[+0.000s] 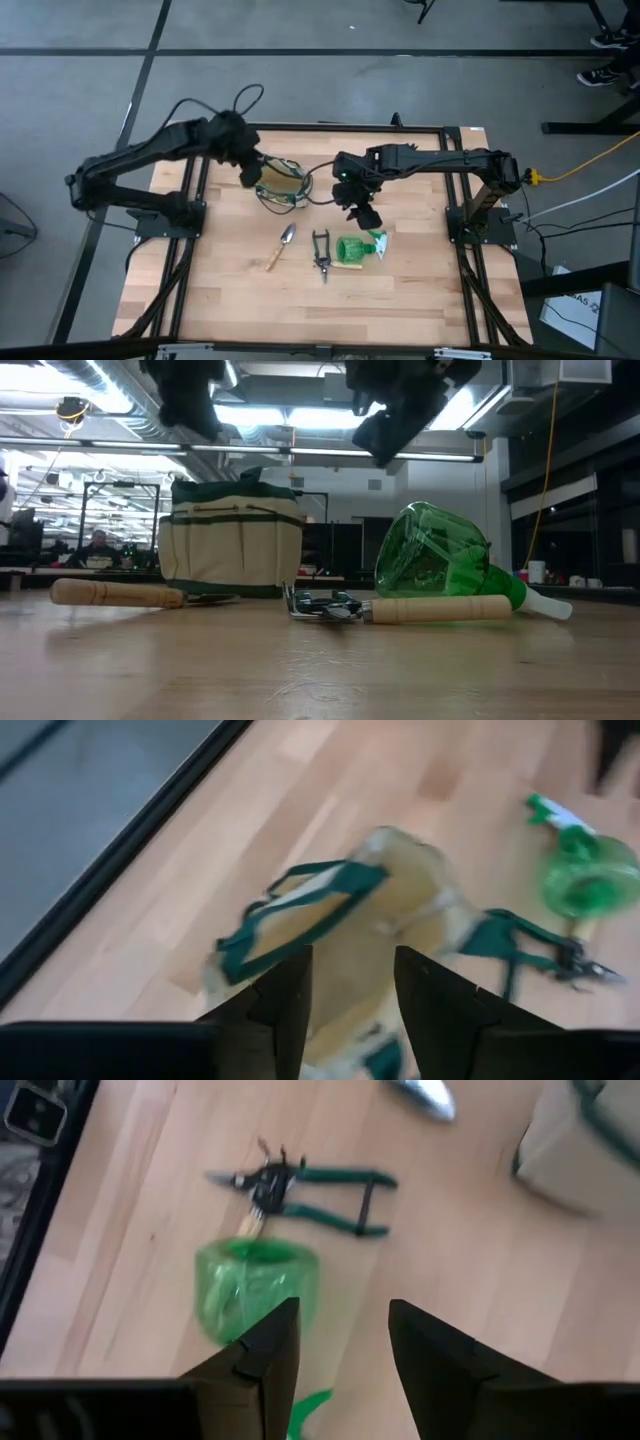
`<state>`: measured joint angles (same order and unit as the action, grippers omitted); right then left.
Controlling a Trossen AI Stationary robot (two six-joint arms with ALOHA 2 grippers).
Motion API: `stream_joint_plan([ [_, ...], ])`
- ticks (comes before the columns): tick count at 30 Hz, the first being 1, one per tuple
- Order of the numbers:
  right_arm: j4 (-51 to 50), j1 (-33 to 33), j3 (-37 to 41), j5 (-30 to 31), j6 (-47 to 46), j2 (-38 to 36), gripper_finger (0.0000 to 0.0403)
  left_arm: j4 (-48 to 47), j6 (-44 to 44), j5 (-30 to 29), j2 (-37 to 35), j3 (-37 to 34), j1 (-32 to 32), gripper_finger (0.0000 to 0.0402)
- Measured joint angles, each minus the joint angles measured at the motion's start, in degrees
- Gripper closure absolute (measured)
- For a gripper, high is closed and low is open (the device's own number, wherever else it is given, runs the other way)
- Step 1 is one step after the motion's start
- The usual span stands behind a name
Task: Pick & Place Garden tools in Gardening bag
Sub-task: Put the trowel into the gardening bag
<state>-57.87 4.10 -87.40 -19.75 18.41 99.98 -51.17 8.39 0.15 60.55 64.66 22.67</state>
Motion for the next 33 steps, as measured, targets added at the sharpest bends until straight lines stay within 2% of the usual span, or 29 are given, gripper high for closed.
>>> stream_joint_plan([
  [4, -0.71, -0.49, 3.26, 0.0, -1.34, -1.77, 0.0245, -0.01, 4.25, -6.86, -2.79, -0.04, -9.8, 0.0271],
  [9, 2.96, -1.86, 11.89, 0.0, -4.61, -6.89, 0.0245, -0.5, 11.41, -15.13, -3.83, -0.66, -23.02, 0.0276],
  [16, 15.52, -5.0, 24.07, 0.04, -12.2, -16.52, 0.0245, -0.03, 19.44, -23.42, 0.67, -0.66, -38.83, 0.0283],
  [23, 27.74, -9.38, 34.55, 0.1, -17.26, -21.96, 0.0245, 0.0, 29.83, -23.85, 9.28, -0.74, -49.93, 0.0284],
  [33, 38.72, -12.09, 43.53, 2.2, -23.94, -22.38, 0.0245, 0.19, 46.73, -22.69, 23.6, -0.74, -58.41, 0.0286],
])
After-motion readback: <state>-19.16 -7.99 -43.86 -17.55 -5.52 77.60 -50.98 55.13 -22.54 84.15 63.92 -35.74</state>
